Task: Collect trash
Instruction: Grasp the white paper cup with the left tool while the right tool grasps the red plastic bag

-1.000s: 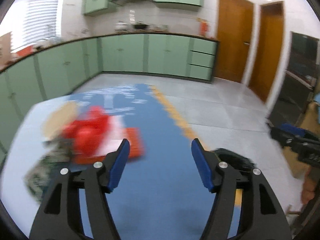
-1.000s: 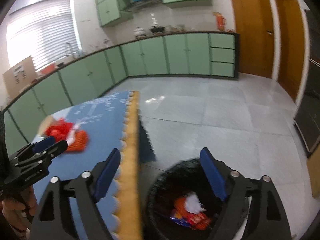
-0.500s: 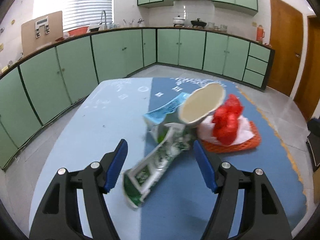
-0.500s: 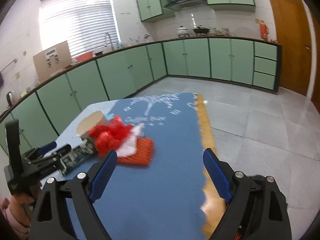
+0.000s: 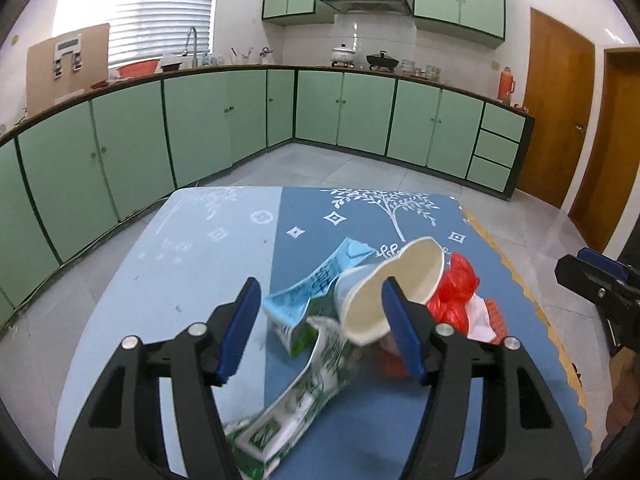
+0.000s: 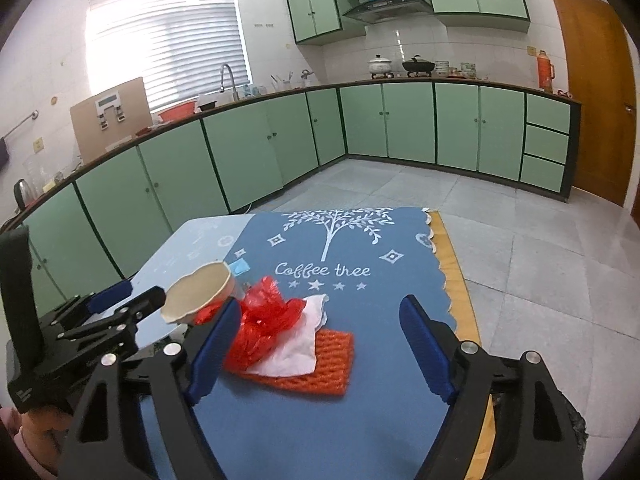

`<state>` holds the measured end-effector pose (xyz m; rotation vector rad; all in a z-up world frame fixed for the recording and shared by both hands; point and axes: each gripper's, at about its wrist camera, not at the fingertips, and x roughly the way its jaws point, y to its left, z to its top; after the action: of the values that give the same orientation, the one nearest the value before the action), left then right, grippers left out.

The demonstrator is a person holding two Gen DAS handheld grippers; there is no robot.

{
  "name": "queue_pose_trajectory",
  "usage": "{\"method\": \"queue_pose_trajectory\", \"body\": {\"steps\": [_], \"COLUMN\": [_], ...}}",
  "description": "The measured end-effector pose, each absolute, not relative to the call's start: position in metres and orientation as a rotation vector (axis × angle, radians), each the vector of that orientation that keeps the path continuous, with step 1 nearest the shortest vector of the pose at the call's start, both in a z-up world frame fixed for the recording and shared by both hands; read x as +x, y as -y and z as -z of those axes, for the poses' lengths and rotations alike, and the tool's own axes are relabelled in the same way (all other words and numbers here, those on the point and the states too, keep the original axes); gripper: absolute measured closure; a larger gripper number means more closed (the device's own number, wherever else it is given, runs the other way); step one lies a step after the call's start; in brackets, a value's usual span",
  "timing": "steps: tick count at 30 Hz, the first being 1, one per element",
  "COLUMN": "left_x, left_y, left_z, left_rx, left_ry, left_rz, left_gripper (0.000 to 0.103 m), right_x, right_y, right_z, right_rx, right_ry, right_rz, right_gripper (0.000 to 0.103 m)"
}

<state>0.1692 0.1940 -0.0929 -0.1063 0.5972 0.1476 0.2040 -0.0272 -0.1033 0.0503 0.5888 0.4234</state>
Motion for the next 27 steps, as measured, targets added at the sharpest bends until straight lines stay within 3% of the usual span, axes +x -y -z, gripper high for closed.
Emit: {"method": "queue_pose_trajectory", "body": {"steps": [4,14,27], "left_x": [0.183,0.187,0.152], "left_y": [-0.191,-0.184,-0.187], "left_z": [0.099,0.114,0.110], "left_rx": [-0.101,-0.104,-0.117], "left_ry": [-0.618,-0.644,-0.562], "left_rz": [-0.142,-0.099,-0.152], "left_gripper": [0.051,0.097,0.101], "right_x": [0.212,0.225,0.238], "right_y": [0.024,0.012,-0.023], "right_z": [0.103,0.111,0.140], "right_rx": [0.048,0.047,0.009], "right_ry": [-0.596,-0.619,-0.707], "right_rz": [-0.425,-0.446,-0.477], "right_gripper": [0.024,0.029,0.035]}}
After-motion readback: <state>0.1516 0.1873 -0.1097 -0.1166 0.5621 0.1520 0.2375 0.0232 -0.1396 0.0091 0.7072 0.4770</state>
